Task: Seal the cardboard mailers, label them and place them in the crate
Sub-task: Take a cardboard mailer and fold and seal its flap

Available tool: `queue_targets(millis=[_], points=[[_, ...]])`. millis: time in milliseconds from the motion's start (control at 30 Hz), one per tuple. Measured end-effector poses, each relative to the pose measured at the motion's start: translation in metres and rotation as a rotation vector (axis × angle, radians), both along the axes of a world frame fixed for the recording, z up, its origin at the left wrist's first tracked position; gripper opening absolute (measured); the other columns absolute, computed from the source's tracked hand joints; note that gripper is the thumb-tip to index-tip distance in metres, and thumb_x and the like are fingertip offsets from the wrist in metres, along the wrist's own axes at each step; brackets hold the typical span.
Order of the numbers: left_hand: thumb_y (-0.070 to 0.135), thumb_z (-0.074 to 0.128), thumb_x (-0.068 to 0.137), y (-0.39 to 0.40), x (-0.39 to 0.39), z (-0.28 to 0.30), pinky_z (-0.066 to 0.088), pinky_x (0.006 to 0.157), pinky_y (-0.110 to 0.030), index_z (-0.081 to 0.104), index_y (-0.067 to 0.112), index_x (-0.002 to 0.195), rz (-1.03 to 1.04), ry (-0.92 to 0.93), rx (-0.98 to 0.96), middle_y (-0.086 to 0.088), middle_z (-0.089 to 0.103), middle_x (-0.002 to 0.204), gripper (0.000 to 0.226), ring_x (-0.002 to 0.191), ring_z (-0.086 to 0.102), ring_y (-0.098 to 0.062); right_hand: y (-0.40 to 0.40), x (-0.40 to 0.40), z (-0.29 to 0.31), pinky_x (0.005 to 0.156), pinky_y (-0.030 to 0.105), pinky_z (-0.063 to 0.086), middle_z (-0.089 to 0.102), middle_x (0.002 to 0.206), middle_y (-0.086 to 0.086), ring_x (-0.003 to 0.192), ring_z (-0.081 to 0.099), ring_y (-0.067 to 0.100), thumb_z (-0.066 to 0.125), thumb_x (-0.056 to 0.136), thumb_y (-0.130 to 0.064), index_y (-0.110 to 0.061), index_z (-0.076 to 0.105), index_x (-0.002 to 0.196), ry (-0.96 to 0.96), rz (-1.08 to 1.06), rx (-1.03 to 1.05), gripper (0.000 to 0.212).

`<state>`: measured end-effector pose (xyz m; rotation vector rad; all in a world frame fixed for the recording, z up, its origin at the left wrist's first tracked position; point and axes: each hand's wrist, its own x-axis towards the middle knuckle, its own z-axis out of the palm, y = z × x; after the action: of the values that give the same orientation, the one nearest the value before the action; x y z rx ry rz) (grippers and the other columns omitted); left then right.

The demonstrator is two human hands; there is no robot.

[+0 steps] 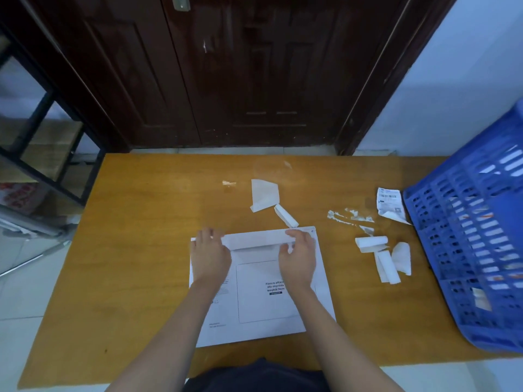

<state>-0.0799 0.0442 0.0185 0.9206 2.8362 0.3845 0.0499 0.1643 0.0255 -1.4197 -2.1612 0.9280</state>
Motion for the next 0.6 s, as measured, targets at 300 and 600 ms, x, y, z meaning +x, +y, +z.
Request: queue_targets(millis=[300,600], points=[[0.052,0.043,0.095,0.039,0.072,-0.013,0.009,0.118,-0.037,0.001,0.016,0.153,-0.547,-0.118,-0.328,-0.005,-0.003,0.161,0.081,0.148,-0.001,-0.023,0.015,0.036,-0.009,0.118,0.038,0.006,-0.004,0.161,0.001,0.148,-0.007,0.016,0.031,0.102,-0.035,-0.014,0.006,0.153,-0.706,0.381,0.031,0.061],[0.055,0.042,0.094,0.039,0.067,-0.013,0.013,0.117,-0.038,0.005,0.016,0.154,-0.564,-0.165,-0.383,-0.001,-0.006,0.161,0.080,0.148,-0.003,-0.020,0.033,0.021,-0.001,0.110,0.038,0.021,0.023,0.155,0.003,0.141,0.019,0.023,0.034,0.099,-0.040,-0.016,0.029,0.146,-0.809,0.402,0.022,0.053]])
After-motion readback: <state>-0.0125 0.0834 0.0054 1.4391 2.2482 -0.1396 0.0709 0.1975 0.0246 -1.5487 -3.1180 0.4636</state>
